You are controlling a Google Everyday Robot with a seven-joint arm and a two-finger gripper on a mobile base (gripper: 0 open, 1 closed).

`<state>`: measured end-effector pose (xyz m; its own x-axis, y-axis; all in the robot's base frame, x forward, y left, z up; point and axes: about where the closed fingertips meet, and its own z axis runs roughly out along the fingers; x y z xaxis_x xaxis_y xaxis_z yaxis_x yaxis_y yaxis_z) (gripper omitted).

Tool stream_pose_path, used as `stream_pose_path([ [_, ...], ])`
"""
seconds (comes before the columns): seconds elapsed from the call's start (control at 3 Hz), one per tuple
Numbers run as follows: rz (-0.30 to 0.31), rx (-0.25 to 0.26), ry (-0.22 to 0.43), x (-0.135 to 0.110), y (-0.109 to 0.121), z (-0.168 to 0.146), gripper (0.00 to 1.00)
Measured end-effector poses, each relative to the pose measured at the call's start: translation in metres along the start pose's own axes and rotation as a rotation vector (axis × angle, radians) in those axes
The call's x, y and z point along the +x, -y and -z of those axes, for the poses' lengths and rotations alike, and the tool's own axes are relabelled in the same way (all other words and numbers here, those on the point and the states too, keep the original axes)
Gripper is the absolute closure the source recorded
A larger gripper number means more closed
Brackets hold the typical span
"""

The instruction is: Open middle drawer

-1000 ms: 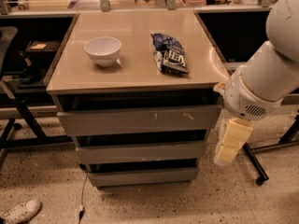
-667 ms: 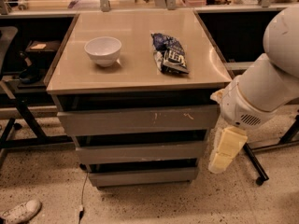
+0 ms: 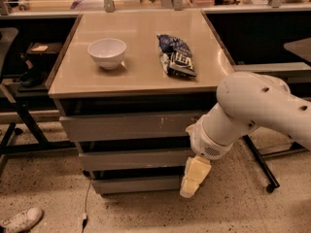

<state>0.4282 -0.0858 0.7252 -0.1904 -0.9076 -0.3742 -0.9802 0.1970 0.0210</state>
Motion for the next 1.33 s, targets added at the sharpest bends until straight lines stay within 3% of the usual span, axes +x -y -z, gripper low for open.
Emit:
stream_pose_path([
  [0.67, -0.001, -0.009, 0.015, 0.000, -0.003, -0.010, 0.00],
  [1.0, -0.047, -0.055, 0.045, 0.006, -0.007, -0.059, 0.00],
  [1.33, -0.079, -0.079, 0.067, 0.012, 0.005, -0.114, 0.00],
])
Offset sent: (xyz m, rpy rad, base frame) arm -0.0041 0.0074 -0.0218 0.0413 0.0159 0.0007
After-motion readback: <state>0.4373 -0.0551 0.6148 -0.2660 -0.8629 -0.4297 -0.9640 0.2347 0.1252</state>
